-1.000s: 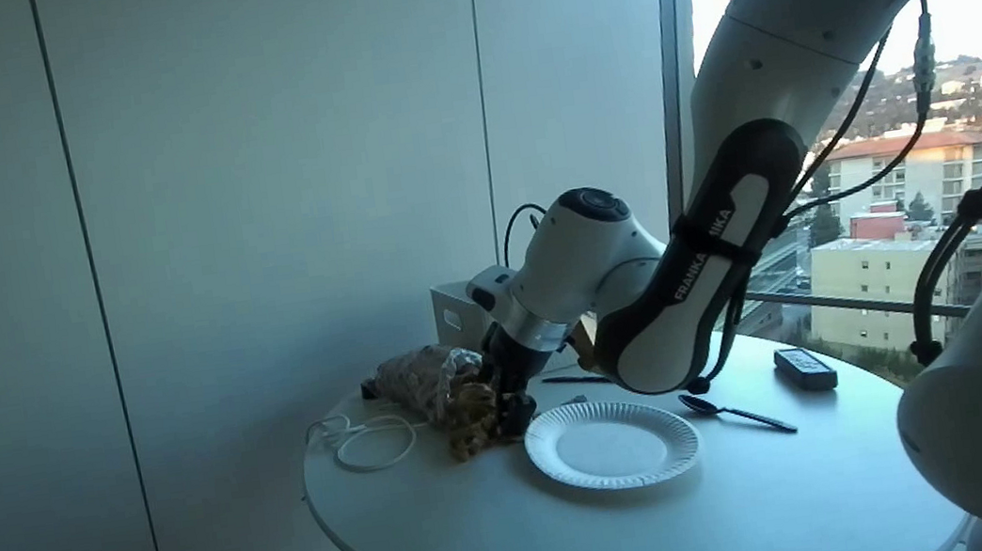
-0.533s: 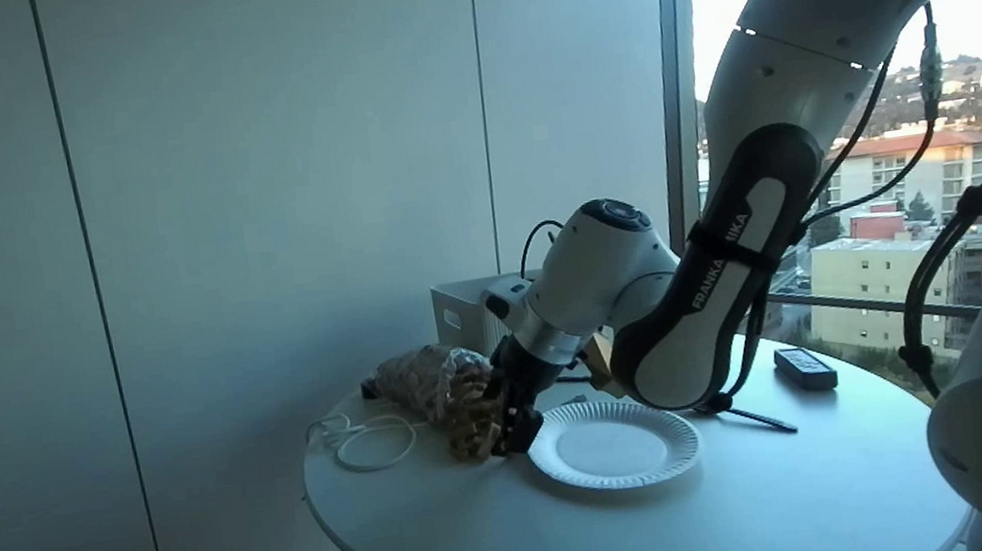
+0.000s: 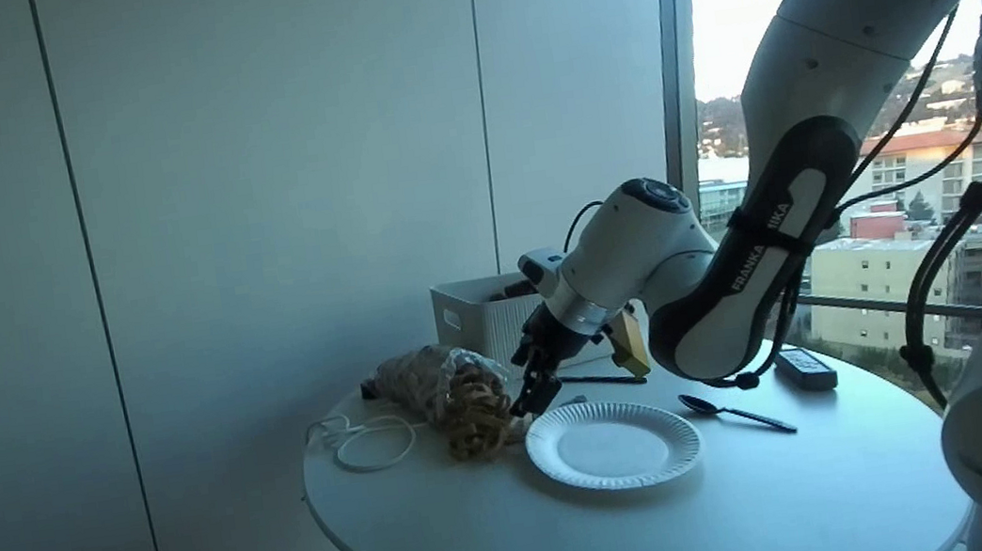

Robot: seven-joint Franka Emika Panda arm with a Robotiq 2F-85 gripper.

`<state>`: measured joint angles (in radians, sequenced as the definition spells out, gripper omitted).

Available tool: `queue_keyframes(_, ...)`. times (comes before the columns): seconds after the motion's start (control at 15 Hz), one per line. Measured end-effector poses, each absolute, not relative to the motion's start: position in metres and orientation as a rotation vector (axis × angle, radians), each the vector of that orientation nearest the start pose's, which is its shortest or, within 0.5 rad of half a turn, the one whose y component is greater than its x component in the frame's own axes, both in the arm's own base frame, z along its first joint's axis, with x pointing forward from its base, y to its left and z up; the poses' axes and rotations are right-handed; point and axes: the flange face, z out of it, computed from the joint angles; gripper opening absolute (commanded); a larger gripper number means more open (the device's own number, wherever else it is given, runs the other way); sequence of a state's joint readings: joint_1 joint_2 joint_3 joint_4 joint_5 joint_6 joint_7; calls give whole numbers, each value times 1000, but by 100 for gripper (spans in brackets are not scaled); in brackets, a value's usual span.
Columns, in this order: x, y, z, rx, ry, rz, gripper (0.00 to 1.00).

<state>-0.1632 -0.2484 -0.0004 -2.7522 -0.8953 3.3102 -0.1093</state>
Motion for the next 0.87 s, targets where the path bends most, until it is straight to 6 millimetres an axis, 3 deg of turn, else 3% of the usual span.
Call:
queue_keyframes(0.33,389,-17,361,-2927,-1277,-1185,100)
queue_keyframes(0.73,350,-62,331,-3042,-971,-1052,100)
queue_keyframes(0.87,338,-73,330,-3068,-932,-1046,100)
